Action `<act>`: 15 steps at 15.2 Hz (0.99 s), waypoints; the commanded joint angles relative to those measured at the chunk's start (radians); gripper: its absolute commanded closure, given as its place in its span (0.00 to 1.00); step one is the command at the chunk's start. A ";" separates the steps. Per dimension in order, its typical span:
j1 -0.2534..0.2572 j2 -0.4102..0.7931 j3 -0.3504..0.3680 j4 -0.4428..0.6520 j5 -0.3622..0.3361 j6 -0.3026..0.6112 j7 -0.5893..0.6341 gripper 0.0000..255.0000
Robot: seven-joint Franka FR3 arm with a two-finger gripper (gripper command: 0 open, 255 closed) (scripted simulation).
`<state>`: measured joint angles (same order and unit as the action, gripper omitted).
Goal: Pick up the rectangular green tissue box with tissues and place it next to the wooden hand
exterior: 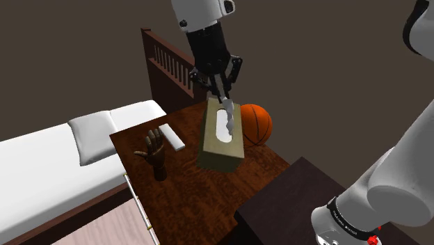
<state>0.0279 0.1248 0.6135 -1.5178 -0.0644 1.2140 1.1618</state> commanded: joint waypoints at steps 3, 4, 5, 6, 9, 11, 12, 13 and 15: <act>0.111 0.193 0.040 0.222 -0.065 -0.064 0.139 1.00; 0.110 0.187 0.036 0.202 -0.062 -0.048 0.136 1.00; 0.107 0.182 0.035 0.182 -0.059 -0.032 0.135 1.00; 0.103 0.178 0.034 0.163 -0.057 -0.017 0.133 1.00; 0.094 0.168 0.033 0.109 -0.053 0.028 0.129 1.00; 0.090 0.163 0.032 0.076 -0.051 0.057 0.127 1.00; 0.087 0.161 0.032 0.060 -0.050 0.071 0.126 1.00; 0.085 0.160 0.031 0.044 -0.049 0.086 0.126 1.00; 0.082 0.157 0.030 0.014 -0.049 0.113 0.125 1.00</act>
<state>0.1117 0.2838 0.6443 -1.4877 -0.1136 1.3124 1.2869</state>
